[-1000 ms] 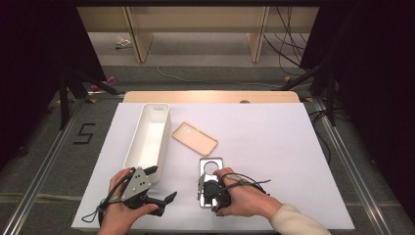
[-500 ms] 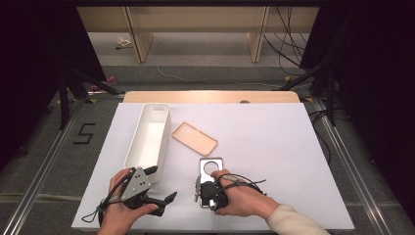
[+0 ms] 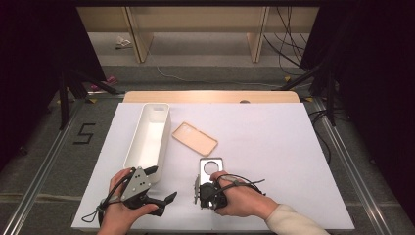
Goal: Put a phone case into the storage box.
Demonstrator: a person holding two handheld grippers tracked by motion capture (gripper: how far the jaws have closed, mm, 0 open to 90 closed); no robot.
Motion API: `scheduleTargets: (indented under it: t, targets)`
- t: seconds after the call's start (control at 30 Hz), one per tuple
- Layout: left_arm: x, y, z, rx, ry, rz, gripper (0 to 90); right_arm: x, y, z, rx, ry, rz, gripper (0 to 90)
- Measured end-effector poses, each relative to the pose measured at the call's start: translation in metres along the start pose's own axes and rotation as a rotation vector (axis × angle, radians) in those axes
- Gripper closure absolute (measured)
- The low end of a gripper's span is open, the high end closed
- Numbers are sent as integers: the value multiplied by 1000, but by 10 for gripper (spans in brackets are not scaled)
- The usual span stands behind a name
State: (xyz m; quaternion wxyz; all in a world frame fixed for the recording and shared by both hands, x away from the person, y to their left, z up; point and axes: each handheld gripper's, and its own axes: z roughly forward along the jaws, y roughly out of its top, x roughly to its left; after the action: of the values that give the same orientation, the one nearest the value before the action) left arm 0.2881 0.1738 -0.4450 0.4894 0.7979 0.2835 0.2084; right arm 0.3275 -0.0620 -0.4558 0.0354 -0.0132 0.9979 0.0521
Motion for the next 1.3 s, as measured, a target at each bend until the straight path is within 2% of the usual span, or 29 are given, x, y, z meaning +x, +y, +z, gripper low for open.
scheduleTargets:
  t: [0.17, 0.3, 0.47, 0.7, 0.83, 1.2, 1.27, 1.3]
  targets:
    - [0, 0, 0, 0, -1, 0, 15, 1, 1, -1, 7, 5, -11, 778]
    - [0, 0, 0, 0, -1, 0, 15, 3, 2, 0, -2, 15, 0, 825]
    - [0, 0, 0, 0, -2, 0, 16, 4, 2, 0, 5, 25, -15, 870]
    - [0, 0, 0, 1, -2, -2, 17, 4, 2, -1, 9, 24, -18, 883]
    - [0, 0, 0, 1, -2, -2, 18, 4, 2, -1, 7, 31, -3, 887]
    - [0, 0, -1, 1, -1, -3, 19, 0, -6, -6, -46, 53, 35, 891]
    - [0, 0, -1, 2, -2, -5, 20, -1, -10, -10, -84, 59, 59, 892]
    - [0, 0, -1, 2, -2, -5, 20, -1, -10, -10, -84, 59, 59, 892]
